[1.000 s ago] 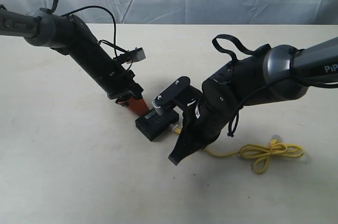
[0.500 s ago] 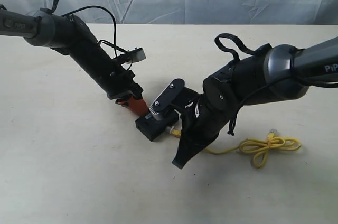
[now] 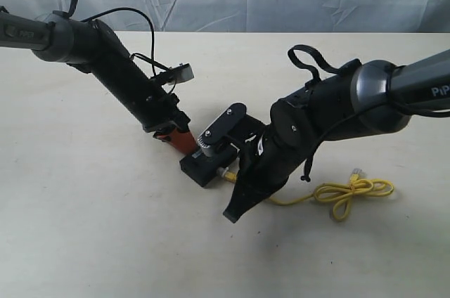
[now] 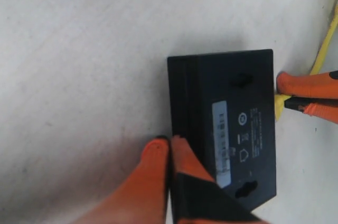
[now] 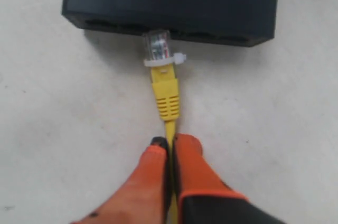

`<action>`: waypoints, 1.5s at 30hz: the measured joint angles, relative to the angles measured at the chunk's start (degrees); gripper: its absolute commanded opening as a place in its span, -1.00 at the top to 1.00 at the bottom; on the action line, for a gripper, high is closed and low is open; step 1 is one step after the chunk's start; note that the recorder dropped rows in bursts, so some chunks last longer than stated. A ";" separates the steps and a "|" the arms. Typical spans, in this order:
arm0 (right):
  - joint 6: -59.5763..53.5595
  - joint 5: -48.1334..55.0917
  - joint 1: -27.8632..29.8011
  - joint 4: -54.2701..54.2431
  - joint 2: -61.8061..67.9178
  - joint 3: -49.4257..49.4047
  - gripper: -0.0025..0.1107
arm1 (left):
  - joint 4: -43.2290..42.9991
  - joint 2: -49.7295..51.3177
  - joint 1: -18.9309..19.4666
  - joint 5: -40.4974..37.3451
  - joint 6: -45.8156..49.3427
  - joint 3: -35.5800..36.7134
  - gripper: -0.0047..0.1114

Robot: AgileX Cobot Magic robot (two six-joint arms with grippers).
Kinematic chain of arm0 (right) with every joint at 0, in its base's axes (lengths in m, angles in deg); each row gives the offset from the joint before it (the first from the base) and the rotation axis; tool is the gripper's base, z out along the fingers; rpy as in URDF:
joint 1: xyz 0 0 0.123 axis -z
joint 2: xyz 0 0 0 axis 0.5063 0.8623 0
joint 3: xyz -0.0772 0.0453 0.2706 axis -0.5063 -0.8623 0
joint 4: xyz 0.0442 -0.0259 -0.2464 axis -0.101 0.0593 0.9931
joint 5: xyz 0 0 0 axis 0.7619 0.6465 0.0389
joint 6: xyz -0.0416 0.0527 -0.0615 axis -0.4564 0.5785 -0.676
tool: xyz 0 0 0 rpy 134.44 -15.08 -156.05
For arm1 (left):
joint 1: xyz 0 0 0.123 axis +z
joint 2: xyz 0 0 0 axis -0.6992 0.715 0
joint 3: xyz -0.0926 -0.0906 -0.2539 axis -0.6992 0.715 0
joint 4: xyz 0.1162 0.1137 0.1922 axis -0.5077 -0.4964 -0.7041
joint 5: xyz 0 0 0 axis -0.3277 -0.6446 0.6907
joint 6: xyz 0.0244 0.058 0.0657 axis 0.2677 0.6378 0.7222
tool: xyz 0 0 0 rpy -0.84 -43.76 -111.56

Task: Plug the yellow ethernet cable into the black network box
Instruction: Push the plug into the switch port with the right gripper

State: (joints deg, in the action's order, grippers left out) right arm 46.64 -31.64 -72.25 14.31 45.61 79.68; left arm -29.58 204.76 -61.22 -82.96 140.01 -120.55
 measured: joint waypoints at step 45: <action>3.46 -1.01 0.00 3.27 0.00 0.00 0.97 | -0.34 0.00 0.00 -0.21 1.17 0.00 0.92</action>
State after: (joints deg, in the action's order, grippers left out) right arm 50.10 -32.66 -72.25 17.58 45.61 79.68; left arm -29.92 204.76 -61.22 -83.16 141.17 -120.55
